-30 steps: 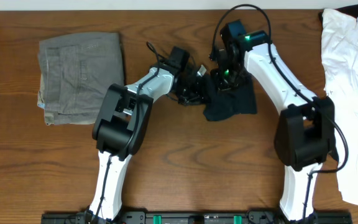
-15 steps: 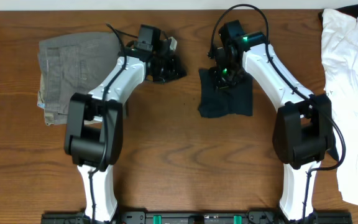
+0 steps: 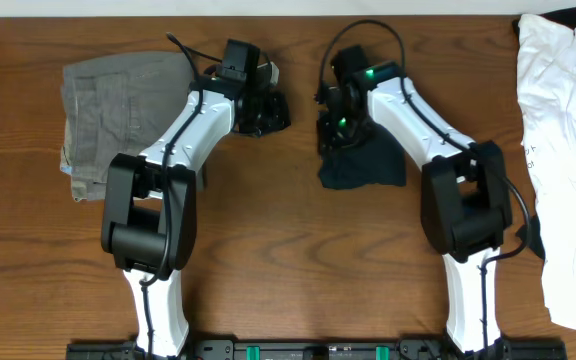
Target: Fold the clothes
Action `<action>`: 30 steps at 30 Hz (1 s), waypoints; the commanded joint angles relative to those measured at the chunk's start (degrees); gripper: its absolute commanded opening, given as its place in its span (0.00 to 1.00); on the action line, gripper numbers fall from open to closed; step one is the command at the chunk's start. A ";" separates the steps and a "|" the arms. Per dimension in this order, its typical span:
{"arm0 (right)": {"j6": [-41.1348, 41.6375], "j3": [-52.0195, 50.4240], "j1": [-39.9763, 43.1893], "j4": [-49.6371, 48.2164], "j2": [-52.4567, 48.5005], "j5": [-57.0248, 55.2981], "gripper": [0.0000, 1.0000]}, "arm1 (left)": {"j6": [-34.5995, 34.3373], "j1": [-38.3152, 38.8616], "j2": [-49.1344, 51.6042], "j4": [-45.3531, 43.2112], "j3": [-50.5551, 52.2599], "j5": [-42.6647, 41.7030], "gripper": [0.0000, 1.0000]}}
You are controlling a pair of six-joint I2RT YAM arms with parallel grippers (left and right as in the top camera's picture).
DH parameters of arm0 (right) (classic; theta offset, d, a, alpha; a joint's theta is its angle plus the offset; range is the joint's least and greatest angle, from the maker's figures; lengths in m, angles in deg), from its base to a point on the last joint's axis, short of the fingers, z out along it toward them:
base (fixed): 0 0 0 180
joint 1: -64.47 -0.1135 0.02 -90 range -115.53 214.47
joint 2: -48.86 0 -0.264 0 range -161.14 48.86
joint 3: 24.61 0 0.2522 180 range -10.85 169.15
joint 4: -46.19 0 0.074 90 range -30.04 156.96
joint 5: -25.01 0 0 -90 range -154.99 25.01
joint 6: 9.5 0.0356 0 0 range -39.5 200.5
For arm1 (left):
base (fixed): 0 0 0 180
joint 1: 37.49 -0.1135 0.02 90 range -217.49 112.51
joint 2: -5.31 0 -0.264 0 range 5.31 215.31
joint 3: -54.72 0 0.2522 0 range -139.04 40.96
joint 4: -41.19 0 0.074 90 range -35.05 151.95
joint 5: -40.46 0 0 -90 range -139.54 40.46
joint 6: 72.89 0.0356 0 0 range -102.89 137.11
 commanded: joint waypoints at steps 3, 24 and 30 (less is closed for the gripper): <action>-3.43 3.78 2.43 1.38 2.19 7.69 0.43 | 2.49 0.02 -0.44 0.66 -0.11 0.81 0.10; -3.39 0.24 21.31 7.19 6.54 7.69 0.01 | 2.45 11.39 -1.60 -10.12 -0.11 -8.57 0.06; -3.34 -2.89 21.44 1.46 6.51 4.87 0.01 | 2.43 12.37 0.87 -12.31 -0.11 -6.05 0.06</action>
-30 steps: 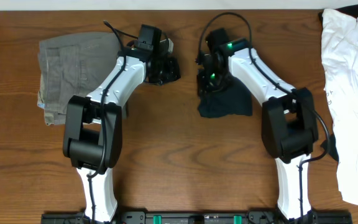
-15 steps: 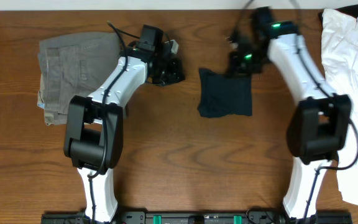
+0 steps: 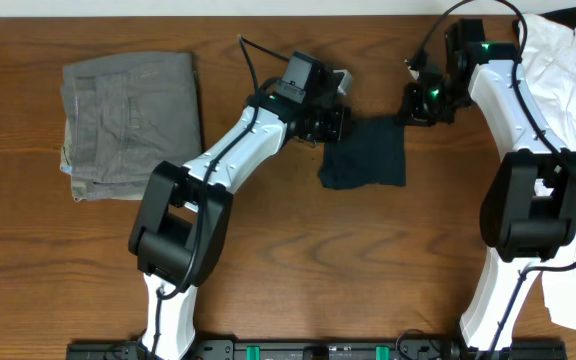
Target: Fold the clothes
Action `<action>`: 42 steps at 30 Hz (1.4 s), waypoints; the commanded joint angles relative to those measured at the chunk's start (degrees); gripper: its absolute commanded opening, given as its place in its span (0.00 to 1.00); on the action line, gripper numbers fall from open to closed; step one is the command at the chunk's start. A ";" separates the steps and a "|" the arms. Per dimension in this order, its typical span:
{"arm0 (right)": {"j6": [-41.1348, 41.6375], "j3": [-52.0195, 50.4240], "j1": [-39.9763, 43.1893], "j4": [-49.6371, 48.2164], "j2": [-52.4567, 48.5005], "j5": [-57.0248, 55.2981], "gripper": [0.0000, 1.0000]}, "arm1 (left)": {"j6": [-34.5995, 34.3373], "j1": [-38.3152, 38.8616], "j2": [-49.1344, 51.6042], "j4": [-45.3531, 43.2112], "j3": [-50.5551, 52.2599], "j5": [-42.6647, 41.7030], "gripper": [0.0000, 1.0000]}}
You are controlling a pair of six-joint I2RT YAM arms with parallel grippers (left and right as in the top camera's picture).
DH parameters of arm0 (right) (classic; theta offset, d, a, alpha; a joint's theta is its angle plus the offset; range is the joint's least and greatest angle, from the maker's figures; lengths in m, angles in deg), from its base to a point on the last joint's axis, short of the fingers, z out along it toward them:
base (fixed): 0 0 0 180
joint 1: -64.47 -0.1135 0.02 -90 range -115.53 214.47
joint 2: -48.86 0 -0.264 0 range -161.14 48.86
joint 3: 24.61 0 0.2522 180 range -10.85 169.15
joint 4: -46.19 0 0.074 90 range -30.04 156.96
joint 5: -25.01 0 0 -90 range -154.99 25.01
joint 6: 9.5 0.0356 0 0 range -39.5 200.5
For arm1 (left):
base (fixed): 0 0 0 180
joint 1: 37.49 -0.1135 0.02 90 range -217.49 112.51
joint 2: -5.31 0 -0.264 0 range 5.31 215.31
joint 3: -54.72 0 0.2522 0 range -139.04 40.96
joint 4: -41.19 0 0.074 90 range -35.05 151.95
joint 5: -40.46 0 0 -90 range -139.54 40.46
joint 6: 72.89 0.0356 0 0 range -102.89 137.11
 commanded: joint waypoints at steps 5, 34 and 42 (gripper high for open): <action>-0.37 -5.57 0.20 -6.71 0.90 -1.36 0.02 | 0.98 -0.48 3.50 -1.31 -0.13 5.53 0.06; 0.22 -15.28 3.45 -25.09 10.56 13.33 0.09 | 0.96 -0.42 1.42 -5.35 -1.73 7.06 0.10; -7.39 -16.87 4.20 -6.97 13.60 11.32 0.09 | 0.96 -0.46 2.29 -6.08 -1.60 9.79 0.14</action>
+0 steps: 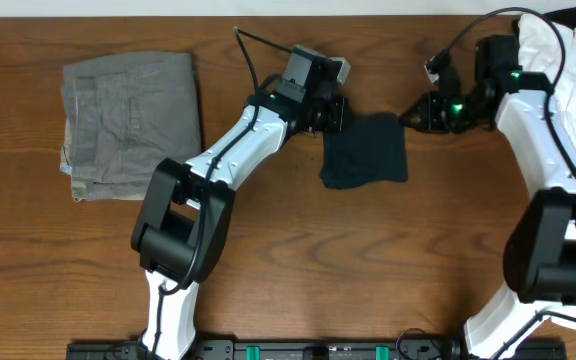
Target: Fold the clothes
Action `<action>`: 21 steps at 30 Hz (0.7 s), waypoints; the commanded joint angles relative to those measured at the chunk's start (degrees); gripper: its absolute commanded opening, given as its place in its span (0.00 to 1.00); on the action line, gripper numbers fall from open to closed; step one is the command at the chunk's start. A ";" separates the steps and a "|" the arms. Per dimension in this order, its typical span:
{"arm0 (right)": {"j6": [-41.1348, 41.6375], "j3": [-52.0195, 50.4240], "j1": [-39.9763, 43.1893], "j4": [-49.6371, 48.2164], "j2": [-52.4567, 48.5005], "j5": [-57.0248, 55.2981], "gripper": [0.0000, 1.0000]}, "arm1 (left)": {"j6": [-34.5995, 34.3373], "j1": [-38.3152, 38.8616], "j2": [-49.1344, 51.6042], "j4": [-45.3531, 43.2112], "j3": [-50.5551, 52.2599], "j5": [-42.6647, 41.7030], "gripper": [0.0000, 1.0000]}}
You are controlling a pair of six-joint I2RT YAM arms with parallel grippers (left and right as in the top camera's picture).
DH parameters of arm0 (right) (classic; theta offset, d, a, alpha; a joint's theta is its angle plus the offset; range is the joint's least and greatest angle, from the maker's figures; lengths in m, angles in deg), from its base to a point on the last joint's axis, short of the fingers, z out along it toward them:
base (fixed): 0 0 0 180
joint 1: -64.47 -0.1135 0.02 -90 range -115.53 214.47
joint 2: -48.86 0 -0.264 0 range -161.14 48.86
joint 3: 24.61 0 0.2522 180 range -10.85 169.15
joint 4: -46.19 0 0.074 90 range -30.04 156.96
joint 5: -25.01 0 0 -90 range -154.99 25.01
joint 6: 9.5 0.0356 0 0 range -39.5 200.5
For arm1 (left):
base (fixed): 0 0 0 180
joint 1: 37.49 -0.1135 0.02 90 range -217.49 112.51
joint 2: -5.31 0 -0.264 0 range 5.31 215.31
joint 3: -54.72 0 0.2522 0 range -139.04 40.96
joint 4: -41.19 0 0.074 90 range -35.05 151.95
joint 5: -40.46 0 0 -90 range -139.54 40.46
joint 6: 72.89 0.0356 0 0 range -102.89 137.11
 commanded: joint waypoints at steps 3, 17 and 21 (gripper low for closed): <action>-4.15 -5.81 -0.66 0.74 -0.79 -0.35 0.09 | 0.74 -0.13 2.73 -1.95 -0.83 5.20 0.15; 5.16 -33.24 -1.29 -27.12 -0.81 -8.28 0.11 | 0.76 -0.13 10.75 -4.13 -0.83 5.18 0.14; 5.38 -33.18 -0.09 -27.02 -0.79 -6.29 0.09 | 0.79 -0.22 9.68 -4.37 -1.20 5.18 0.13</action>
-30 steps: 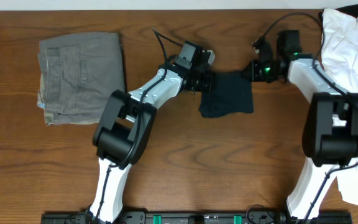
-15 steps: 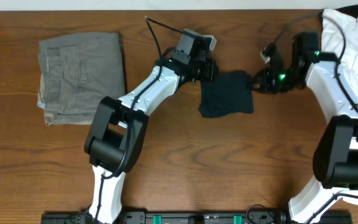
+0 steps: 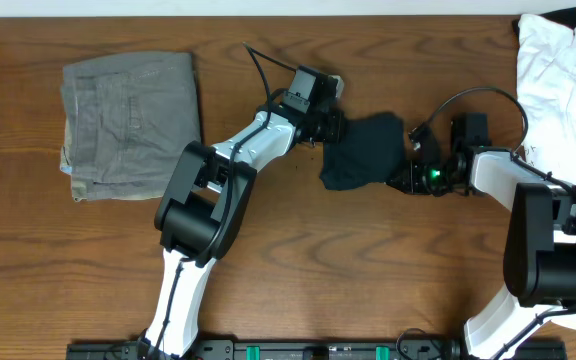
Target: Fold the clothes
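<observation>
A small dark navy cloth lies rumpled at the table's middle, its upper right part humped up. My left gripper sits at the cloth's upper left edge, shut on that edge as far as the overhead view shows. From the right, my right gripper reaches low to the cloth's lower right edge; its dark fingers merge with the fabric, so their state is unclear. Folded grey trousers lie at the far left.
A heap of white garments covers the right edge of the wooden table, with a dark item at its top corner. The right arm's cable loops above its wrist.
My right gripper has come down from level with the cloth's upper right corner to its lower right edge. The cloth has changed from a flat square to a rumpled shape. The left gripper shifted slightly down.
At first both grippers were near the top of the dark cloth, the left one off to its left. Then the right arm was away at the white heap and the left gripper at the cloth's upper left corner. Later the right gripper faced the cloth's upper right; now it is at its lower right edge.
</observation>
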Action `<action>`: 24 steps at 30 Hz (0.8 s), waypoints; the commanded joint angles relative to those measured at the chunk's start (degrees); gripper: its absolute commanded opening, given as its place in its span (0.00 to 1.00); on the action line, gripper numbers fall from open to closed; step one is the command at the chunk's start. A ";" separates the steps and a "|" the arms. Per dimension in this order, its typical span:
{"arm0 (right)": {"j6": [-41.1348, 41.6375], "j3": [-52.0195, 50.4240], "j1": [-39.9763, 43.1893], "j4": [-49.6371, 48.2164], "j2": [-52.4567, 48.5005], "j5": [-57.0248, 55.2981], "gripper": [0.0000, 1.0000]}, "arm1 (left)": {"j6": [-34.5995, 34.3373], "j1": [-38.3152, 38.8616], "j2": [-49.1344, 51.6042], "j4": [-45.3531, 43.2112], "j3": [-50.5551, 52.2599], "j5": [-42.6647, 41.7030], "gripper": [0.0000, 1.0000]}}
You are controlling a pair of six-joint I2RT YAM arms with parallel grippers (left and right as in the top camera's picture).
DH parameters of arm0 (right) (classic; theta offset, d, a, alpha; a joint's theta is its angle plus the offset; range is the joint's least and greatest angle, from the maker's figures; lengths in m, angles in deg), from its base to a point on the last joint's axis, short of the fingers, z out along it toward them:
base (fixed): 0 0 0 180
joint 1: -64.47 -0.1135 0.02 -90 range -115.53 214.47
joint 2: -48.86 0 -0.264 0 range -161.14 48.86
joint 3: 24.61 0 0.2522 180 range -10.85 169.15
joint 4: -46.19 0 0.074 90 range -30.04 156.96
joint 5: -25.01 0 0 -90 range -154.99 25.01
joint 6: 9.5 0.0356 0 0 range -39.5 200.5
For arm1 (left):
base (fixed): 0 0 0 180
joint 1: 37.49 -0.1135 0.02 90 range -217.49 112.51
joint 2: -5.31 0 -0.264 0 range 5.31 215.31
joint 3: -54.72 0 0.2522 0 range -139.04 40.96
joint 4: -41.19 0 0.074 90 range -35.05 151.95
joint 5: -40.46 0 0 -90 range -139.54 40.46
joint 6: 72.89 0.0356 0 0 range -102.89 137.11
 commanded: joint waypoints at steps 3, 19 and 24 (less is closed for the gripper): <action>1.86 -0.46 1.07 1.44 -1.57 -1.73 0.08 | 0.74 -0.55 -2.95 -0.02 -2.19 0.90 0.13; 4.17 15.21 1.11 6.01 3.72 5.03 0.38 | 0.74 0.22 -14.80 13.92 -0.83 -5.07 0.14; 6.78 15.15 1.11 0.50 3.17 -3.72 0.39 | 0.76 1.97 -11.52 14.16 1.36 -7.13 0.13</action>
